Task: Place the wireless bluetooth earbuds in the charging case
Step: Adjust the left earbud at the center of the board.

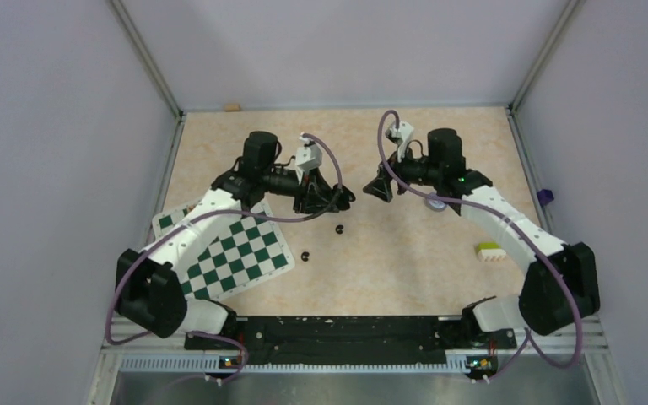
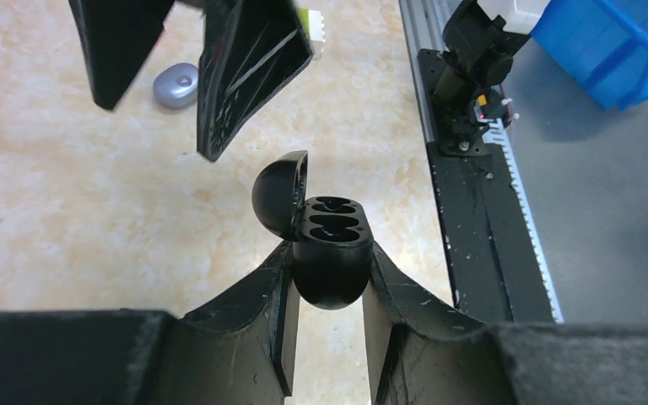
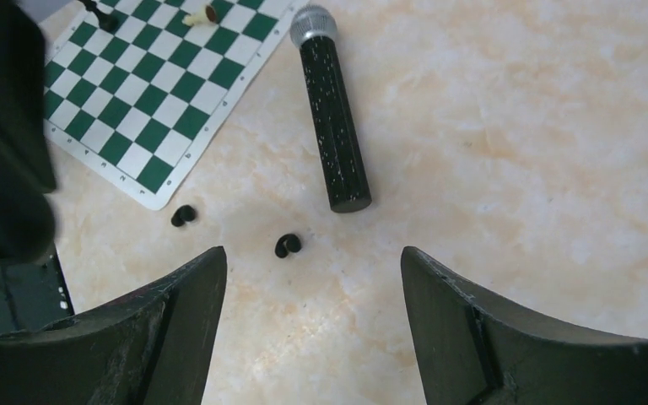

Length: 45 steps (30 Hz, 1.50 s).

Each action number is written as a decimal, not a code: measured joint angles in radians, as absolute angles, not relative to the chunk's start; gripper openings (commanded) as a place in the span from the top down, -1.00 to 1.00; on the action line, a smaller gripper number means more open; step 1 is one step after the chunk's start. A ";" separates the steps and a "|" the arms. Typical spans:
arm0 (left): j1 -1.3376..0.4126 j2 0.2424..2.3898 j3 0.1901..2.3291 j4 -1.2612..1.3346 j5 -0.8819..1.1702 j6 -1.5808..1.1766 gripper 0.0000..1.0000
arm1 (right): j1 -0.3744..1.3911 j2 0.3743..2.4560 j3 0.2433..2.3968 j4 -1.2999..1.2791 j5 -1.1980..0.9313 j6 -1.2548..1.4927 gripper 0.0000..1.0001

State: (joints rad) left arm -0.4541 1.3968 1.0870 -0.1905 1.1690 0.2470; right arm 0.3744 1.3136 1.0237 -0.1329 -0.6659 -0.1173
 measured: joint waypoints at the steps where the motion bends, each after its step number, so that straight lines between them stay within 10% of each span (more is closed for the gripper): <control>1: -0.446 1.384 1.097 -0.229 1.162 0.284 1.00 | 0.374 1.347 1.024 -0.133 -0.664 -0.106 -0.38; 20: -0.187 1.194 1.106 -0.631 1.137 0.653 1.00 | 0.545 1.757 1.180 -0.205 -0.658 -0.077 0.00; 45: -0.156 1.028 0.858 -0.337 1.174 0.464 1.00 | 0.678 1.982 1.324 -0.368 -0.529 -0.153 0.31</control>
State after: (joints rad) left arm -0.1558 1.0279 0.8577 -0.3370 1.1740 0.4644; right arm 0.6785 1.9816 1.3243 -0.3676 -0.5293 -0.1528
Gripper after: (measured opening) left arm 0.346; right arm 0.349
